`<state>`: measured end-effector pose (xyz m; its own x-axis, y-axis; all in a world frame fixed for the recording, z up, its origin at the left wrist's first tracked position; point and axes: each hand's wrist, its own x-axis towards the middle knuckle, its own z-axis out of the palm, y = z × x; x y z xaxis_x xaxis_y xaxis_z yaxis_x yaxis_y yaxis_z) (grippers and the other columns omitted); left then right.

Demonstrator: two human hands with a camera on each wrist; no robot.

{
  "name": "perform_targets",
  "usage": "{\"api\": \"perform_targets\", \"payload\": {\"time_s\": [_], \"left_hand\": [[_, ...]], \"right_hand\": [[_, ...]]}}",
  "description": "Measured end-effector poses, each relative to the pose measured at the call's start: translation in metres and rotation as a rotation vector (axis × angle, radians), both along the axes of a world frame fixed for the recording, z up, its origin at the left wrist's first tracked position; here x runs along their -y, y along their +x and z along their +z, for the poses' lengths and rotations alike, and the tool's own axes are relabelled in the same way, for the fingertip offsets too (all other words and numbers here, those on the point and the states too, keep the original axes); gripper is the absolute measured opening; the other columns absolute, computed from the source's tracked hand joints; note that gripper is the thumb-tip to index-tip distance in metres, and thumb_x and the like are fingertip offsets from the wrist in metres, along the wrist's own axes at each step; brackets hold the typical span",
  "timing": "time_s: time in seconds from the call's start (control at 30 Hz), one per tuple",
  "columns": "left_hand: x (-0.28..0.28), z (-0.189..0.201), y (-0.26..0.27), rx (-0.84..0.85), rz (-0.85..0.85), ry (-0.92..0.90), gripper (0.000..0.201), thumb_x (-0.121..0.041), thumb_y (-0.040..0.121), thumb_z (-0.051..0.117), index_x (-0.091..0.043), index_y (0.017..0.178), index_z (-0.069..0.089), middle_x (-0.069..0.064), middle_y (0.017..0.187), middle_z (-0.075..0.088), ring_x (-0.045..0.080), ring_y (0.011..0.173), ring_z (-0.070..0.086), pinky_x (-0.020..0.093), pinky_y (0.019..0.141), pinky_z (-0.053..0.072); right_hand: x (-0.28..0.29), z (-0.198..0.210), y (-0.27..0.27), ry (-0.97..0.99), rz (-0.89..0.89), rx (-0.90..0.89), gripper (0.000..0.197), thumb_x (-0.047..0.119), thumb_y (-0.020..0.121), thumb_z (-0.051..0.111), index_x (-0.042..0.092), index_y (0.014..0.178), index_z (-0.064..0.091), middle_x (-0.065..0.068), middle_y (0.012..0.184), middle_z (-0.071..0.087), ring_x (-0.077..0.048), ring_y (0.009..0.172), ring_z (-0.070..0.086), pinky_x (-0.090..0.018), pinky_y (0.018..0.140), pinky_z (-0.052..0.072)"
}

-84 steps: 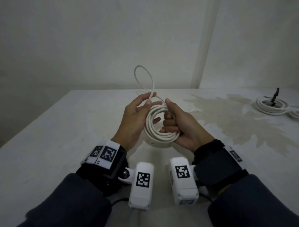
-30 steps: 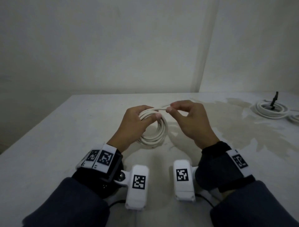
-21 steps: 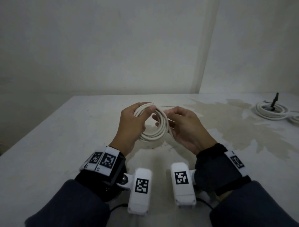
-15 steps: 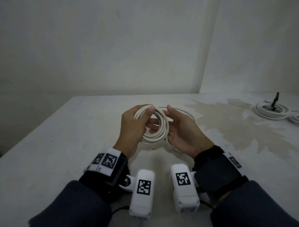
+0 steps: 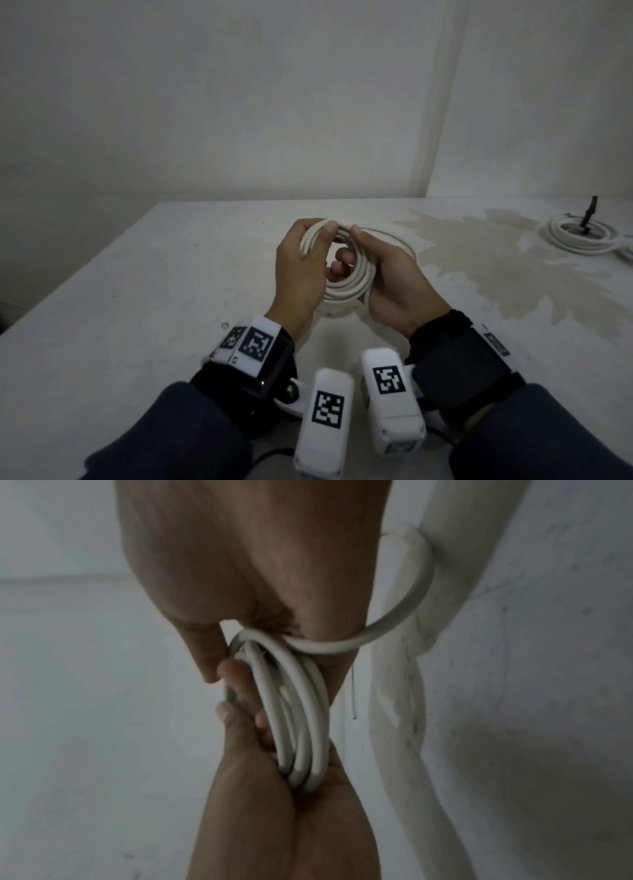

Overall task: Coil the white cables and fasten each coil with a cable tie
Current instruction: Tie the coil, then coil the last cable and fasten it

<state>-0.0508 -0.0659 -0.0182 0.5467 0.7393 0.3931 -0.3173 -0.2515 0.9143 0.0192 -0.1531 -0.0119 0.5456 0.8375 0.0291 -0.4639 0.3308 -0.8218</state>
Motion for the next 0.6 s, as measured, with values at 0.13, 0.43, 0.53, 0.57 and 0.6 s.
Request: {"api": "perform_targets", "payload": {"time_s": [0.13, 0.43, 0.53, 0.57, 0.6], "left_hand": [[-0.001, 0.000, 0.002, -0.104, -0.072, 0.003, 0.025, -0.026, 0.097, 0.051, -0.004, 0.102, 0.062, -0.004, 0.080, 0.062, -0.005, 0.058, 0.053, 0.012, 0.057, 0.042], [0.013, 0.005, -0.008, -0.727, -0.541, -0.362, 0.056, -0.049, 0.098, 0.039, 0.001, 0.090, 0.064, 0.013, 0.069, 0.066, 0.013, 0.042, 0.054, 0.018, 0.041, 0.042], [0.017, 0.005, -0.006, -0.704, -0.666, -0.475, 0.050, -0.038, 0.096, 0.050, 0.009, 0.108, 0.063, 0.021, 0.088, 0.070, 0.018, 0.059, 0.066, 0.024, 0.058, 0.055], [0.016, 0.004, -0.006, -0.634, -0.682, -0.555, 0.040, -0.027, 0.096, 0.052, 0.009, 0.111, 0.061, 0.021, 0.091, 0.069, 0.019, 0.062, 0.067, 0.025, 0.060, 0.057], [0.015, 0.003, -0.005, -0.543, -0.670, -0.634, 0.031, -0.016, 0.095, 0.052, 0.008, 0.114, 0.060, 0.021, 0.094, 0.068, 0.020, 0.067, 0.068, 0.025, 0.061, 0.059]], "right_hand": [[-0.003, -0.001, 0.001, 0.014, -0.038, -0.070, 0.027, 0.026, 0.097, 0.047, 0.003, 0.107, 0.057, 0.005, 0.047, 0.034, -0.006, 0.035, 0.031, -0.022, 0.052, 0.043], [0.014, 0.015, 0.017, 0.381, -0.188, -0.375, 0.031, 0.031, 0.099, 0.043, 0.006, 0.084, 0.054, 0.007, 0.044, 0.031, -0.006, 0.032, 0.030, -0.018, 0.048, 0.047], [0.010, 0.014, 0.010, 0.438, -0.115, -0.438, 0.031, 0.030, 0.097, 0.045, 0.005, 0.083, 0.055, 0.006, 0.045, 0.034, -0.006, 0.035, 0.033, -0.019, 0.052, 0.049], [0.009, 0.014, 0.009, 0.439, -0.114, -0.441, 0.031, 0.030, 0.096, 0.046, 0.004, 0.082, 0.056, 0.006, 0.045, 0.034, -0.007, 0.035, 0.034, -0.020, 0.053, 0.050], [0.008, 0.014, 0.008, 0.437, -0.121, -0.436, 0.031, 0.030, 0.096, 0.046, 0.005, 0.082, 0.056, 0.005, 0.045, 0.035, -0.007, 0.036, 0.035, -0.020, 0.053, 0.050]]}}
